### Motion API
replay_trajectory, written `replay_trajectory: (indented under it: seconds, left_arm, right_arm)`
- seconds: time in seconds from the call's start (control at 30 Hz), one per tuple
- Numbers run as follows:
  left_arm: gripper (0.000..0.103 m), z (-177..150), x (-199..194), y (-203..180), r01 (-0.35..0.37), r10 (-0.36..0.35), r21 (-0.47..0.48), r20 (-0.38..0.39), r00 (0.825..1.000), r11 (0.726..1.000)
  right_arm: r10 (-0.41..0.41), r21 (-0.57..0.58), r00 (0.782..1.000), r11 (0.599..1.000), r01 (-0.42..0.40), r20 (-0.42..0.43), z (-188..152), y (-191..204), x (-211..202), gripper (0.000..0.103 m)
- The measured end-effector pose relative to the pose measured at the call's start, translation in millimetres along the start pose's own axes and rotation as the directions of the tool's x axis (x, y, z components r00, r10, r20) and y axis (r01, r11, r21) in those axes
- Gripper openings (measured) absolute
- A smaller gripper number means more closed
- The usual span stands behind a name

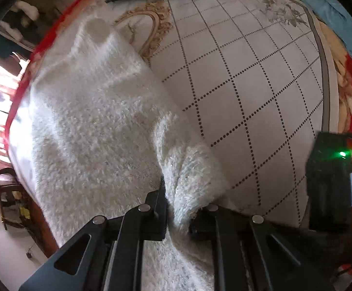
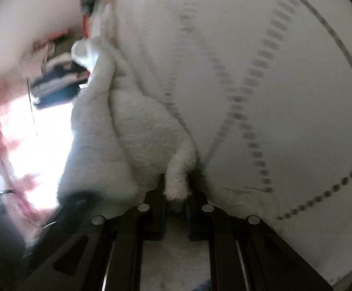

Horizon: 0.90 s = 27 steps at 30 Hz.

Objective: Fold large clothes

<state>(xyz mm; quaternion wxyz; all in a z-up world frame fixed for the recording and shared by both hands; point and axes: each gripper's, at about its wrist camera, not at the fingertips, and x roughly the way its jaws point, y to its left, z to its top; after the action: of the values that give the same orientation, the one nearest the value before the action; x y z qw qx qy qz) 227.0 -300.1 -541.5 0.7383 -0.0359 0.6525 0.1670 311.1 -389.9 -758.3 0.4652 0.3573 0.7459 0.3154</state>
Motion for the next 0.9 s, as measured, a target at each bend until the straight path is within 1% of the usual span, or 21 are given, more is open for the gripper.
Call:
replay_trajectory:
  seconds: [0.07,0.1,0.13,0.17,0.23,0.27,0.33,0.4,0.43,0.47,0.53,0.6,0.63,0.67,0.7,0.73,0.77,0.8,0.83,0.87,0.9]
  left_arm:
    - [0.017,2.7,-5.2,4.4,0.022,-0.022,-0.002,-0.013,1.000,1.000]
    - [0.024,3.9,-8.7,6.6,0.036,-0.036,-0.002,-0.022,0.999,0.999]
    - [0.036,5.2,-13.3,9.8,0.053,-0.053,-0.002,-0.031,0.998,0.999]
    - [0.041,8.1,-16.3,13.9,0.070,-0.070,0.000,-0.033,0.997,0.998]
    - [0.047,9.3,-30.8,20.9,0.117,-0.117,0.007,-0.021,0.993,0.993]
    - [0.051,9.1,-36.5,26.9,0.139,-0.139,0.001,-0.020,0.990,0.990]
    - [0.085,11.4,-47.5,47.6,0.210,-0.211,-0.038,-0.021,0.977,0.977]
    - [0.088,15.3,-60.0,77.0,0.259,-0.261,-0.099,-0.008,0.965,0.961]
    - [0.089,16.8,-65.6,81.7,0.262,-0.264,-0.114,-0.002,0.964,0.958]
    - [0.090,18.9,-72.1,100.3,0.254,-0.255,-0.134,0.011,0.967,0.958]
    - [0.096,17.5,-80.4,129.3,0.232,-0.228,-0.165,0.042,0.973,0.959]
    - [0.096,17.9,-82.3,158.3,0.193,-0.184,-0.180,0.066,0.981,0.965]
    - [0.096,18.4,-79.7,165.8,0.180,-0.170,-0.181,0.071,0.983,0.967]
    - [0.096,19.1,-74.0,176.8,0.163,-0.152,-0.182,0.074,0.986,0.970]
    - [0.096,19.0,-66.7,186.9,0.143,-0.134,-0.180,0.065,0.989,0.973]
    - [0.096,18.9,-59.9,195.0,0.136,-0.129,-0.178,0.049,0.990,0.975]
    - [0.096,18.6,-51.8,205.9,0.137,-0.133,-0.183,0.038,0.990,0.973]
    - [0.096,18.0,-46.9,212.6,0.136,-0.133,-0.184,0.033,0.991,0.973]
    - [0.096,18.0,-43.6,218.9,0.138,-0.135,-0.178,0.029,0.990,0.974]
    - [0.096,15.8,-43.9,225.3,0.143,-0.140,-0.172,0.029,0.990,0.975]
    - [0.096,15.4,-41.8,232.7,0.147,-0.144,-0.165,0.034,0.989,0.975]
  right_arm:
    - [0.046,0.076,0.999,0.996,-0.048,0.022,0.1,-12.3,-15.3,0.021]
    - [0.068,0.102,0.997,0.992,-0.071,0.032,-1.3,-16.0,-24.4,0.025]
    - [0.068,0.123,0.997,0.990,-0.073,0.044,-4.4,-18.2,-36.7,0.035]
    - [0.048,0.127,0.997,0.990,-0.056,0.062,-8.8,-17.5,-48.8,0.043]
    - [-0.007,0.111,0.995,0.994,-0.004,0.096,-18.0,-10.1,-68.7,0.051]
    - [-0.041,0.104,0.993,0.994,0.029,0.114,-24.7,-4.8,-78.6,0.052]
    - [-0.099,0.089,0.984,0.992,0.086,0.148,-43.0,13.6,-97.2,0.052]
    - [-0.128,0.063,0.977,0.991,0.119,0.169,-60.9,35.6,-105.2,0.052]
    - [-0.131,0.060,0.976,0.991,0.122,0.175,-67.2,41.5,-106.8,0.055]
    - [-0.134,0.062,0.974,0.990,0.125,0.183,-78.2,52.4,-105.2,0.058]
    - [-0.115,0.080,0.973,0.992,0.101,0.200,-92.0,63.1,-105.2,0.066]
    - [-0.084,0.087,0.974,0.994,0.066,0.212,-107.1,76.3,-100.3,0.066]
    - [-0.091,0.074,0.974,0.994,0.077,0.207,-109.9,85.9,-92.3,0.066]
    - [-0.113,0.047,0.974,0.993,0.105,0.197,-111.7,95.5,-81.7,0.066]
    - [-0.167,0.029,0.967,0.986,0.165,0.190,-110.6,100.7,-71.5,0.066]
    - [-0.232,0.028,0.953,0.973,0.231,0.192,-106.0,103.3,-58.4,0.066]
    - [-0.281,0.041,0.942,0.960,0.278,0.184,-97.4,102.1,-39.2,0.062]
    - [-0.278,0.048,0.944,0.961,0.274,0.176,-90.2,97.2,-30.8,0.049]
    - [-0.280,0.042,0.942,0.960,0.277,0.186,-83.7,97.8,-21.1,0.009]
    - [-0.327,0.046,0.923,0.945,0.325,0.201,-78.1,102.4,-13.8,0.009]
    - [-0.390,0.060,0.887,0.920,0.388,0.249,-72.8,109.6,-13.6,0.009]
